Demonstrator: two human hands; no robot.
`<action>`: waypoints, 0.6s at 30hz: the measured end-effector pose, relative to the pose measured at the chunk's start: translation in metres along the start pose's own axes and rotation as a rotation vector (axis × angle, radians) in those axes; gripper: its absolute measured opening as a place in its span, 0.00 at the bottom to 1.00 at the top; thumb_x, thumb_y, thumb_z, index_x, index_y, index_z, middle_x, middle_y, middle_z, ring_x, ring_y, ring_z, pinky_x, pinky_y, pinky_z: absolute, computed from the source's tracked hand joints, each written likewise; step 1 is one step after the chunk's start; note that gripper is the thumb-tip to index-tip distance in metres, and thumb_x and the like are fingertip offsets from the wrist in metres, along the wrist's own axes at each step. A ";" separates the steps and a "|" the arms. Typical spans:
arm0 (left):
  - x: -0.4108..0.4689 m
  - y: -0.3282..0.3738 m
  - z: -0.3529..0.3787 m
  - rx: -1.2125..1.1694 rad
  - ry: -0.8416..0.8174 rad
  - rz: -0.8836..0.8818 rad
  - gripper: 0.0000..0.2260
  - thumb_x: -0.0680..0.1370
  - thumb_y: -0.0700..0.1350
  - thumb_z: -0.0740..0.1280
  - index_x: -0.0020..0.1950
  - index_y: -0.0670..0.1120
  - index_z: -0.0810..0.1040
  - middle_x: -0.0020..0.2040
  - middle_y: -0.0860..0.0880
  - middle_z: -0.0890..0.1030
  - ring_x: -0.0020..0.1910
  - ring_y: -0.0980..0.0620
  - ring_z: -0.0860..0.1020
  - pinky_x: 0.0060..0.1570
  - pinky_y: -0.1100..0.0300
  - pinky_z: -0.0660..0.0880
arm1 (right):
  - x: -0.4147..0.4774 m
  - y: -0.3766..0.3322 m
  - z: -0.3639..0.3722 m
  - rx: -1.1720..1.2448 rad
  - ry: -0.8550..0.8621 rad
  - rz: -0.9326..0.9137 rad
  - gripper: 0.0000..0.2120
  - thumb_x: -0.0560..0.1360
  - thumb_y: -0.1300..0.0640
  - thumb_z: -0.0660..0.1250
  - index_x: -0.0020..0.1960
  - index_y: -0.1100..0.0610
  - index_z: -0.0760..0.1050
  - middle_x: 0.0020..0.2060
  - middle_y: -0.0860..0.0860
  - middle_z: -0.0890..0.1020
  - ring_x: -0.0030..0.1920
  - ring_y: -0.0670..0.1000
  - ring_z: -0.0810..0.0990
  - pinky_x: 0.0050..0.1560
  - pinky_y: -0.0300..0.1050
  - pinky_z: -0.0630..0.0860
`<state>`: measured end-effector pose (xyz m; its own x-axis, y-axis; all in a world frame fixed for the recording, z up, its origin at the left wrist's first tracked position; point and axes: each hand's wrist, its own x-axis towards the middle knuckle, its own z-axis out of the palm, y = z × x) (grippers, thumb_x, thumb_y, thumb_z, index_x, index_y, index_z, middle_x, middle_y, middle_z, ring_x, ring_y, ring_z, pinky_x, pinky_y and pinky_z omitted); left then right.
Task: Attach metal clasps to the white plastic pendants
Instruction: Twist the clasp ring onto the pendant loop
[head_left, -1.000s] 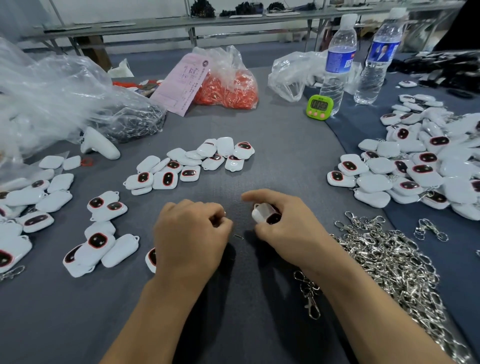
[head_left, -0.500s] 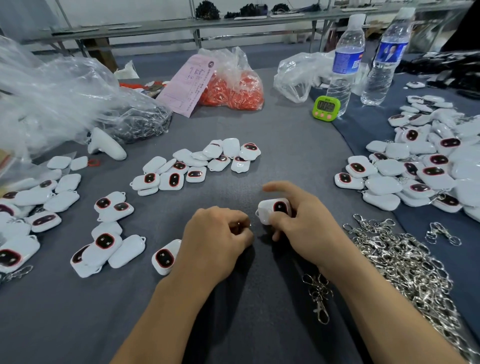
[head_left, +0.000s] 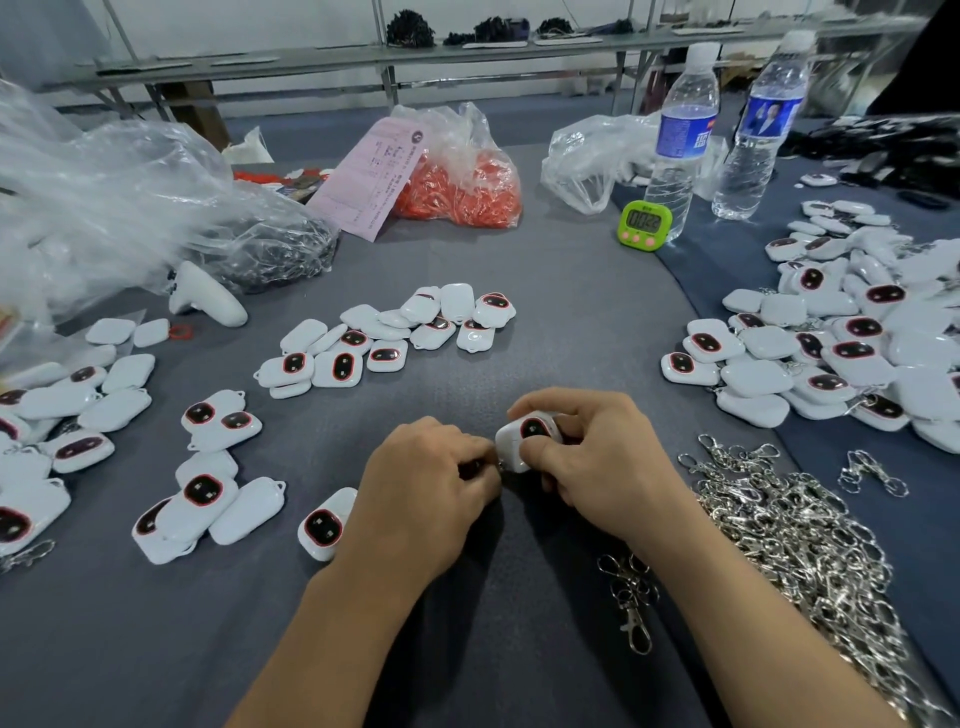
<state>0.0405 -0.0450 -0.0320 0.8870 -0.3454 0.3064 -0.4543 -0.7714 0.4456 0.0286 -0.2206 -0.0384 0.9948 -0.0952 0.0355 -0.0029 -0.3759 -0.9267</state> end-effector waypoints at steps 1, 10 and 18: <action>0.000 0.000 0.000 -0.003 0.010 -0.006 0.05 0.76 0.49 0.70 0.45 0.52 0.86 0.36 0.53 0.79 0.41 0.53 0.72 0.41 0.60 0.61 | 0.000 0.000 0.000 -0.008 -0.003 0.004 0.12 0.72 0.62 0.71 0.47 0.44 0.83 0.32 0.48 0.84 0.26 0.46 0.77 0.29 0.37 0.72; -0.002 0.002 0.001 -0.026 0.044 -0.051 0.04 0.75 0.49 0.72 0.42 0.53 0.86 0.33 0.53 0.80 0.38 0.54 0.72 0.39 0.59 0.65 | 0.000 0.002 -0.002 0.005 -0.038 0.006 0.12 0.71 0.60 0.69 0.47 0.44 0.83 0.30 0.48 0.84 0.23 0.46 0.77 0.26 0.35 0.72; -0.004 0.004 0.001 -0.163 0.164 -0.114 0.06 0.70 0.47 0.77 0.43 0.58 0.87 0.36 0.58 0.81 0.40 0.59 0.78 0.42 0.68 0.71 | 0.000 -0.004 -0.002 0.293 -0.002 0.094 0.13 0.73 0.68 0.68 0.45 0.52 0.84 0.27 0.56 0.81 0.22 0.51 0.71 0.22 0.39 0.68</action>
<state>0.0352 -0.0474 -0.0320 0.9141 -0.1596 0.3728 -0.3712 -0.6995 0.6107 0.0281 -0.2209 -0.0339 0.9918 -0.1148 -0.0560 -0.0658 -0.0833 -0.9943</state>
